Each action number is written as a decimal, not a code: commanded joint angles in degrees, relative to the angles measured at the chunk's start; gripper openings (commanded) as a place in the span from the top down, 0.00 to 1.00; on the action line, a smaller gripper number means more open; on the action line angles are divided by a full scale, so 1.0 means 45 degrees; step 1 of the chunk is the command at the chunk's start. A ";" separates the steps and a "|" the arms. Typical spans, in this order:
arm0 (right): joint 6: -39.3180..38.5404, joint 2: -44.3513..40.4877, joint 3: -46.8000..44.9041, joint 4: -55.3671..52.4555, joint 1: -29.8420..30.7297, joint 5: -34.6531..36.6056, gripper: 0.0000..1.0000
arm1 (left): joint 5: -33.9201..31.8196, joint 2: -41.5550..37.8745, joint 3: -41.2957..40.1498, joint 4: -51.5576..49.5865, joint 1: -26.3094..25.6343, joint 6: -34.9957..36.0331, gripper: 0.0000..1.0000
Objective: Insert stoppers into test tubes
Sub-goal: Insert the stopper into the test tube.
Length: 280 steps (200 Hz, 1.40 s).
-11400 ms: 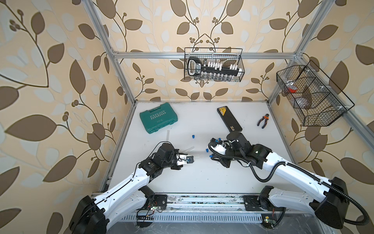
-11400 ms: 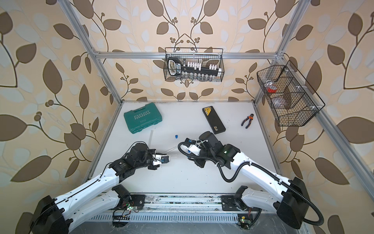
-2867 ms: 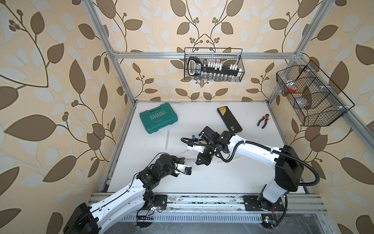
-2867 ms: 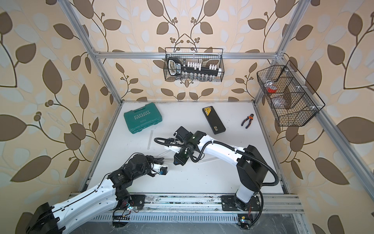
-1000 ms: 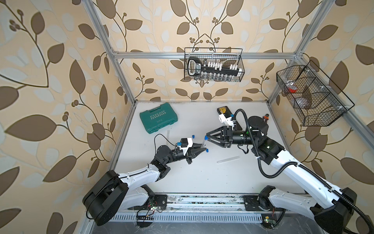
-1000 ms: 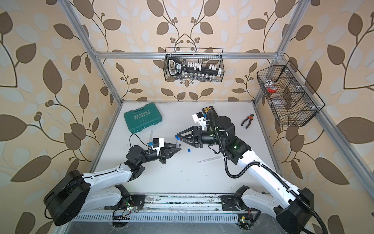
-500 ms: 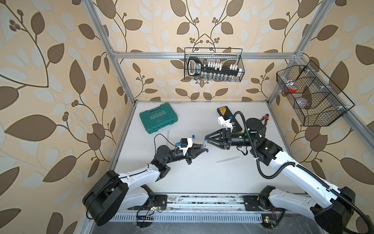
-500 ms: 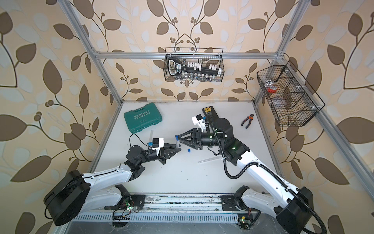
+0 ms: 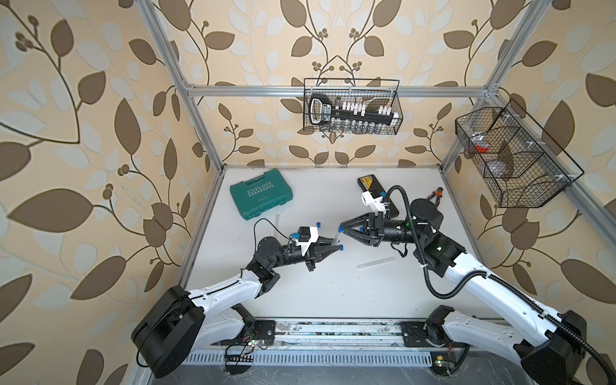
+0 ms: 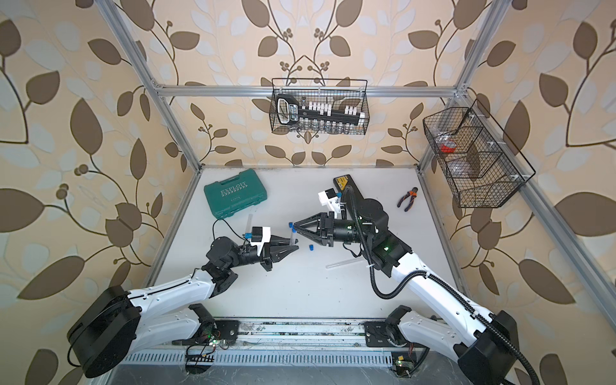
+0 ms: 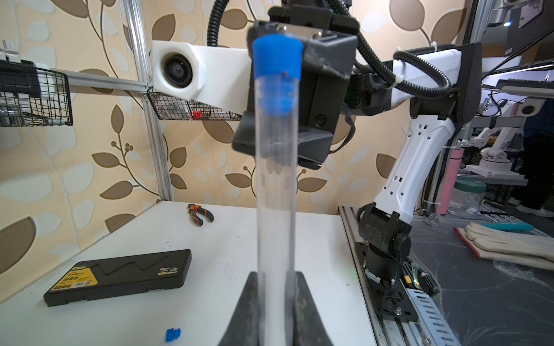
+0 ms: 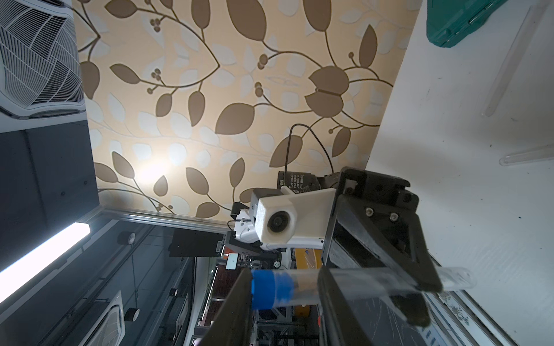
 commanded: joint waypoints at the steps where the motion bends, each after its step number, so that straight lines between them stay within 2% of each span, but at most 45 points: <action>1: -0.0276 0.0337 -0.0473 -0.1891 0.0151 0.0159 0.68 | 0.0159 -0.0820 0.1443 0.1938 0.0105 0.0089 1.00; 39: -0.0429 0.0319 -0.0663 -0.2044 0.0180 0.0160 0.69 | 0.0062 -0.0879 0.1581 0.1842 0.0105 0.0072 1.00; 58: -0.0571 0.0251 -0.0513 -0.1842 0.0153 0.0005 0.68 | 0.0091 -0.0945 0.1606 0.0816 0.0100 0.0479 1.00; 89: -0.0970 -0.0168 0.0607 -0.0656 -0.0195 -0.0707 0.44 | -0.0608 -0.1128 0.1467 -0.2983 0.0097 0.2181 1.00; 112: -0.1770 -0.0647 0.1550 -0.0645 -0.0943 -0.1445 0.34 | -0.1190 -0.1043 0.1609 -0.6186 0.0094 0.3527 1.00; 135: -0.3021 -0.1230 0.2125 -0.1381 -0.1630 -0.1477 0.26 | -0.2198 -0.0806 0.1718 -0.8271 0.0094 0.4178 1.00; 150: -0.4474 -0.1596 0.2336 -0.3076 -0.1872 -0.0596 0.26 | -0.2733 -0.0829 0.2081 -0.9924 0.0093 0.4731 1.00; 159: -0.5600 -0.1778 0.2390 -0.4569 -0.1977 0.0453 0.26 | -0.3268 -0.0876 0.2461 -1.1121 0.0099 0.5118 1.00; 167: -0.6597 -0.1881 0.2472 -0.6293 -0.2007 0.1999 0.27 | -0.3862 -0.0881 0.2835 -1.2335 0.0098 0.5628 1.00; 182: -0.7710 -0.1868 0.2542 -0.9260 -0.2007 0.5877 0.30 | -0.5053 -0.0688 0.3686 -1.4861 0.0137 0.6913 1.00; 195: -0.8445 -0.1712 0.2450 -1.0681 -0.1998 0.7548 0.31 | -0.5557 -0.0256 0.4540 -1.7096 0.0456 0.7778 1.00; 216: -0.8975 -0.1725 0.2155 -1.0975 -0.2004 0.7716 0.30 | -0.6280 0.0778 0.5648 -1.9570 0.1180 0.8555 1.00; 250: -0.9119 -0.2258 0.1750 -1.0652 -0.2008 0.7649 0.30 | -0.9134 0.2476 0.6536 -2.0378 0.1340 0.8954 1.00; 280: -0.9242 -0.2487 0.1665 -1.0949 -0.2018 0.7694 0.30 | -0.9964 0.3972 0.7593 -2.1003 0.1957 0.8456 1.00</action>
